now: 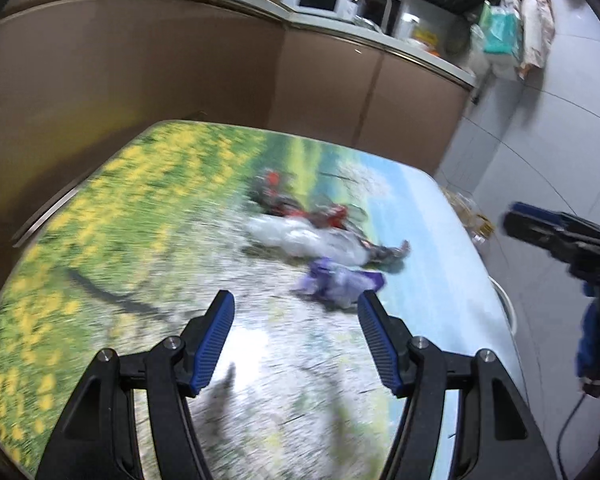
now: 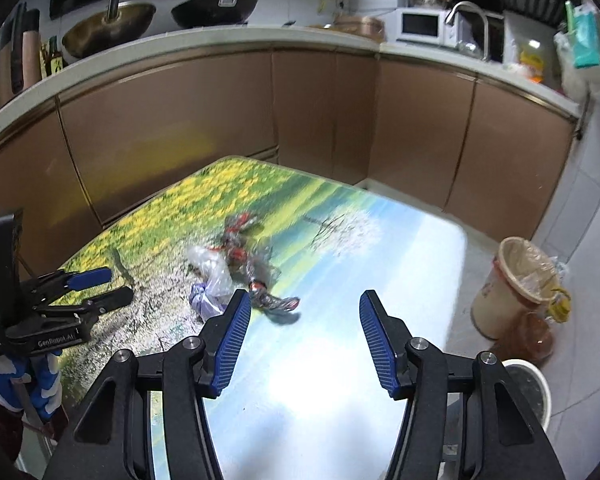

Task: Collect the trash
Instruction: 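Grasp the purple bag with the left tool while the right tool grasps a red-trimmed clear bag, then carry both bags over the bin and open both tools, then move both open tools back over the table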

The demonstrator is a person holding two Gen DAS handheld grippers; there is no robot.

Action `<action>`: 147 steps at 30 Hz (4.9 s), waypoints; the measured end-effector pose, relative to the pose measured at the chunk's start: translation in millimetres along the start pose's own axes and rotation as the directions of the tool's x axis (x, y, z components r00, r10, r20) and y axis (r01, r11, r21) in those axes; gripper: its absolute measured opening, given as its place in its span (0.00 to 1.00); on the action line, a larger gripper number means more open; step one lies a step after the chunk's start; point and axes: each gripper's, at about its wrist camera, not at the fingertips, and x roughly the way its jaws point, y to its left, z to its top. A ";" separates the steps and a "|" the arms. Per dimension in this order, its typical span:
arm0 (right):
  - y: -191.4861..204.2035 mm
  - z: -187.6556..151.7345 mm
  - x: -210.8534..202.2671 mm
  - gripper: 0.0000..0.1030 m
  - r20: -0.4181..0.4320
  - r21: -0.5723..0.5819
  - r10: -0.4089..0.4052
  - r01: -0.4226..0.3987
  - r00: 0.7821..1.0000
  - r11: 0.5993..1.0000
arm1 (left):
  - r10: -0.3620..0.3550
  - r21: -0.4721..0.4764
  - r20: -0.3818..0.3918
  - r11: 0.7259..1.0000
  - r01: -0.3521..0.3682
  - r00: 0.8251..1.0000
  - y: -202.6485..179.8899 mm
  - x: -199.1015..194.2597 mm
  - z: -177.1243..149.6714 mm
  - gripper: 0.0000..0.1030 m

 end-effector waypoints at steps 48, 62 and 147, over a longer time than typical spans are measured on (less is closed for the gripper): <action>20.9 -46.5 85.6 0.13 -0.258 -0.084 0.286 -0.317 0.923 0.945 | -0.048 -0.104 -0.063 0.994 0.041 0.997 21.7 17.3 -8.0 0.32; 16.8 -44.1 -22.6 0.13 -0.088 -0.099 0.302 -0.310 0.949 0.945 | 0.064 0.005 0.054 0.998 -0.065 0.996 -36.4 -77.9 -16.1 0.31; -224.3 -128.5 -141.6 0.50 0.090 0.388 -0.263 0.209 0.961 0.898 | -0.088 0.354 0.126 0.934 0.038 0.988 -324.4 18.4 38.2 0.61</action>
